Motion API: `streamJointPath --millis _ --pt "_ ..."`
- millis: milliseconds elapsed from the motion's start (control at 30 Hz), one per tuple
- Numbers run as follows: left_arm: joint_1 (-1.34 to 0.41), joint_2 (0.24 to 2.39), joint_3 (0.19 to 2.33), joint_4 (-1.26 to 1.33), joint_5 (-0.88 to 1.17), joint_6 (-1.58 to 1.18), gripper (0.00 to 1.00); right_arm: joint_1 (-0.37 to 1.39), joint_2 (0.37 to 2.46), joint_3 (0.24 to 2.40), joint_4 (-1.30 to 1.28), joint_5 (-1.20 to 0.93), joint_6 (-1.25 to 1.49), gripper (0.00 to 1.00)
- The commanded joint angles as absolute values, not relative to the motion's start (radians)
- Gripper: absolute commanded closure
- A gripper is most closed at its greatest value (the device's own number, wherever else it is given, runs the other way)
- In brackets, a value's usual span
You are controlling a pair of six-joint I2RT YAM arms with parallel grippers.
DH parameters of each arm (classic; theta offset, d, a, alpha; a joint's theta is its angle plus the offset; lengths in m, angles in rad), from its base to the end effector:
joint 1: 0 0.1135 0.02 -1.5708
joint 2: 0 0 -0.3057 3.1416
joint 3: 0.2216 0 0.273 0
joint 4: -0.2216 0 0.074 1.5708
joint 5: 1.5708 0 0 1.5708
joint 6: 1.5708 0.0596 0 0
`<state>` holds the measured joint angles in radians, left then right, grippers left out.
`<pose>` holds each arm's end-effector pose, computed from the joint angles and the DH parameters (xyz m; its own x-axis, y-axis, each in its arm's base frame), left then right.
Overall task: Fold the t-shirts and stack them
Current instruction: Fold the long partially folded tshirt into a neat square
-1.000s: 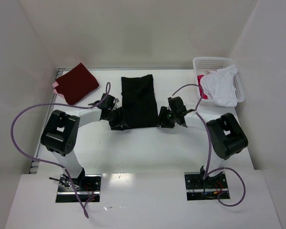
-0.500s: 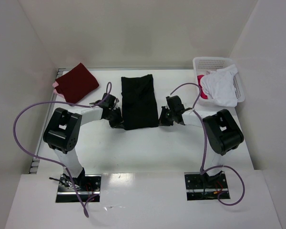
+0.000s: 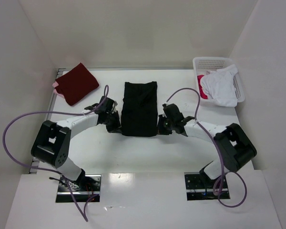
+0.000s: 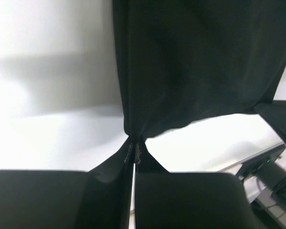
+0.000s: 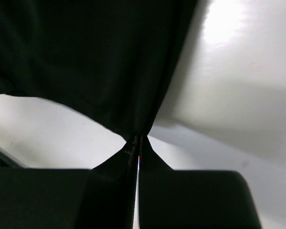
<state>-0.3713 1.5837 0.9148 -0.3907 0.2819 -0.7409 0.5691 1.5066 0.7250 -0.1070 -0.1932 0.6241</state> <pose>0.3055 -0.1367 0.1866 -0.9205 -0.3373 -0.1972 -0.1978 0.8376 -0.5092 0.2594 0.1795 0.1707 -0.8992 0.1056 -0.4246 -0.1298 0.8624 0.4894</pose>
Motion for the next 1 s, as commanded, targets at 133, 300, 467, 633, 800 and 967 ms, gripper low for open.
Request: streamJointPath --millis 133,300,467,633,800,967 --pt "-0.486 1.373 0.887 -0.585 0.220 -0.854 1.00 0.711 1.365 0.701 -0.218 -0.127 0.739 1.00" --pt "-0.495 1.199 0.953 -0.704 0.167 -0.882 1.00 0.712 1.180 0.775 -0.340 -0.032 0.759 1.00" --pt "-0.495 1.239 1.081 -0.749 0.124 -0.848 1.00 0.712 1.188 0.908 -0.377 0.010 0.730 1.00" --pt "-0.437 1.308 1.177 -0.695 0.114 -0.796 1.00 0.650 1.289 0.997 -0.351 0.031 0.683 1.00" --pt "-0.347 1.496 1.363 -0.673 0.134 -0.694 1.00 0.572 1.438 1.158 -0.291 0.032 0.592 1.00" --pt "-0.289 1.642 1.495 -0.649 0.156 -0.644 1.00 0.527 1.592 1.309 -0.245 0.035 0.538 1.00"
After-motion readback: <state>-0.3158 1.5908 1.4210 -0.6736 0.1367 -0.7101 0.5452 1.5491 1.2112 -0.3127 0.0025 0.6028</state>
